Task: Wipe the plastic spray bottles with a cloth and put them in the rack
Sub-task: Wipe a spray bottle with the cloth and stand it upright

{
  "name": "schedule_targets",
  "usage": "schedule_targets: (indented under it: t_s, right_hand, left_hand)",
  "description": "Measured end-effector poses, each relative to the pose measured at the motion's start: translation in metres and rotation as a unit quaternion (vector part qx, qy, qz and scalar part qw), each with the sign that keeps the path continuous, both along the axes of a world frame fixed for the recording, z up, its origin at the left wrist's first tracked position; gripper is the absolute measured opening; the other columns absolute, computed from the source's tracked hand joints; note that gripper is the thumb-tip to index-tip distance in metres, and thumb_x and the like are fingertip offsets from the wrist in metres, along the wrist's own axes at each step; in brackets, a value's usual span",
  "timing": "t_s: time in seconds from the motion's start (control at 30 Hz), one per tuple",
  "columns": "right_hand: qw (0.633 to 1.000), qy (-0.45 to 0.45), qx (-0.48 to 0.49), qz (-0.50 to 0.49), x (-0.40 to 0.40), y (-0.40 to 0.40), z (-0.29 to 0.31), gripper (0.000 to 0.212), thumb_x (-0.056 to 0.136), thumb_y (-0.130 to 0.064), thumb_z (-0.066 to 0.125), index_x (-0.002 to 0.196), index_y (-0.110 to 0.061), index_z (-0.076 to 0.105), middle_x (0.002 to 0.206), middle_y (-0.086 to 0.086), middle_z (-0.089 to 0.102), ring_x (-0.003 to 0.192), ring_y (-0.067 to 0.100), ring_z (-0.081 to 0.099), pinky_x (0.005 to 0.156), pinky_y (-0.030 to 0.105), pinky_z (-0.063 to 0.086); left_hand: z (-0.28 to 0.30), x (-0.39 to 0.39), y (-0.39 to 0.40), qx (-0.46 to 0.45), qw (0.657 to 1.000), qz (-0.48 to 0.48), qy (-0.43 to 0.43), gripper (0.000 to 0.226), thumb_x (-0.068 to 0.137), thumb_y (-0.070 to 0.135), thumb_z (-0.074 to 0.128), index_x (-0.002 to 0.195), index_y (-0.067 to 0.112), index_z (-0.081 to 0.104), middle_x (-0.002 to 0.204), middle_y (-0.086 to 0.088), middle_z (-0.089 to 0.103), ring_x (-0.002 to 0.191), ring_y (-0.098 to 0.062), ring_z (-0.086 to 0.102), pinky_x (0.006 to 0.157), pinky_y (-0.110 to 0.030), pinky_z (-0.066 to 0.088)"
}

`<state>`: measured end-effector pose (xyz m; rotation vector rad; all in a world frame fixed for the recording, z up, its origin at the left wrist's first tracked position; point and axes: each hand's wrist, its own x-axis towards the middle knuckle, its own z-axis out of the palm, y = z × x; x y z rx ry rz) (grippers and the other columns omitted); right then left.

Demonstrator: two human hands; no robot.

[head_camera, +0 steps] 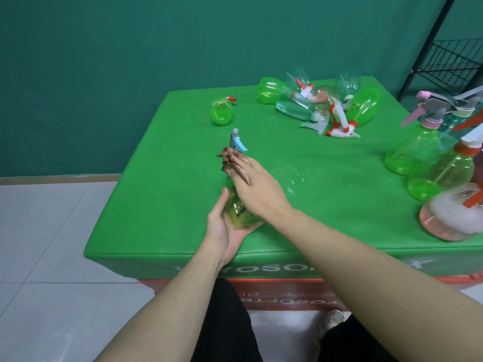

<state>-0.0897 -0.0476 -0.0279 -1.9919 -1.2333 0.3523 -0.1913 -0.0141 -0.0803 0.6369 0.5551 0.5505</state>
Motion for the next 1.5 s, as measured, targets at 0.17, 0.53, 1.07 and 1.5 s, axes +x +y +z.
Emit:
schedule_targets:
  t_s: [0.17,0.53,1.07,1.5]
  right_hand:
    - [0.997,-0.052,0.048,0.034,-0.009,-0.017,-0.012,0.048,0.105,-0.034,0.036,0.152,-0.029,0.043,0.156,-0.004,0.042,0.141,0.015,0.039,0.119,0.040,0.033]
    - [0.975,-0.183,0.042,0.120,-0.020,-0.074,-0.051,0.065,0.092,-0.026,0.035,0.156,-0.026,0.035,0.169,-0.002,0.016,0.157,0.020,-0.004,0.127,0.050,0.008]
    - [0.976,-0.195,0.064,0.067,-0.020,-0.051,-0.027,0.063,0.090,-0.036,0.037,0.152,-0.030,0.043,0.158,-0.002,0.041,0.151,0.027,0.024,0.125,0.051,0.018]
    - [0.998,0.031,-0.047,0.014,0.009,0.004,0.006,0.051,0.103,-0.032,0.035,0.153,-0.030,0.043,0.164,-0.008,0.032,0.149,0.015,0.031,0.122,0.036,0.026]
  left_hand:
    - [-0.002,-0.002,0.001,-0.011,1.000,0.013,0.007,0.045,0.104,0.043,0.043,0.127,0.012,0.066,0.125,-0.016,0.070,0.111,-0.031,0.067,0.094,-0.051,0.054]
    - [-0.001,0.000,0.001,0.019,0.999,0.001,0.040,0.061,0.097,0.059,0.045,0.119,0.008,0.069,0.123,-0.019,0.070,0.108,-0.027,0.071,0.087,-0.037,0.058]
    - [-0.001,0.002,-0.003,0.026,1.000,0.009,-0.009,0.036,0.107,0.028,0.038,0.130,0.013,0.062,0.129,-0.011,0.069,0.120,-0.022,0.066,0.097,-0.034,0.054]
    - [-0.006,0.003,0.004,0.032,0.998,-0.027,0.041,0.040,0.103,0.039,0.045,0.123,0.011,0.065,0.115,-0.016,0.072,0.100,-0.025,0.069,0.093,-0.045,0.053]
